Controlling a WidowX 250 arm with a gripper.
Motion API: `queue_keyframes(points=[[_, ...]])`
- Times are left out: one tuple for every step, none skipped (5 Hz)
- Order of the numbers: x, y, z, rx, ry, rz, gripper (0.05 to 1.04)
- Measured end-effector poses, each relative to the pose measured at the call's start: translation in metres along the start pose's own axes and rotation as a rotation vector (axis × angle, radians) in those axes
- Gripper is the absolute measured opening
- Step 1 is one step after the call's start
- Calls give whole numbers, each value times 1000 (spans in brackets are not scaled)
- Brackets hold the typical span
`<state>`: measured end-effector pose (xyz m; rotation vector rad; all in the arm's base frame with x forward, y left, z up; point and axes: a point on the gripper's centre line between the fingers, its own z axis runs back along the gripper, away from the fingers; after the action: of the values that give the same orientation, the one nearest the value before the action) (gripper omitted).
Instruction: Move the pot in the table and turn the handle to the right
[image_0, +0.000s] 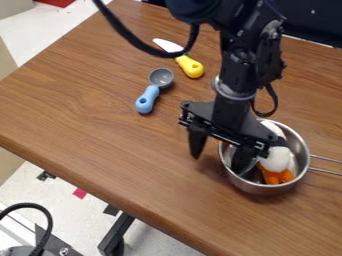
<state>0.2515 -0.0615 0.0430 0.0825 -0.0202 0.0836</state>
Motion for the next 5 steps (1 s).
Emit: queue_keyframes(points=[[3, -1, 2, -28, -4, -105, 389], [9, 4, 1, -67, -18, -231, 172], [19, 11, 3, -78, -60, -339, 69], [35, 13, 13, -52, -171, -406, 58], [63, 15, 23, -37, -216, -459, 58]])
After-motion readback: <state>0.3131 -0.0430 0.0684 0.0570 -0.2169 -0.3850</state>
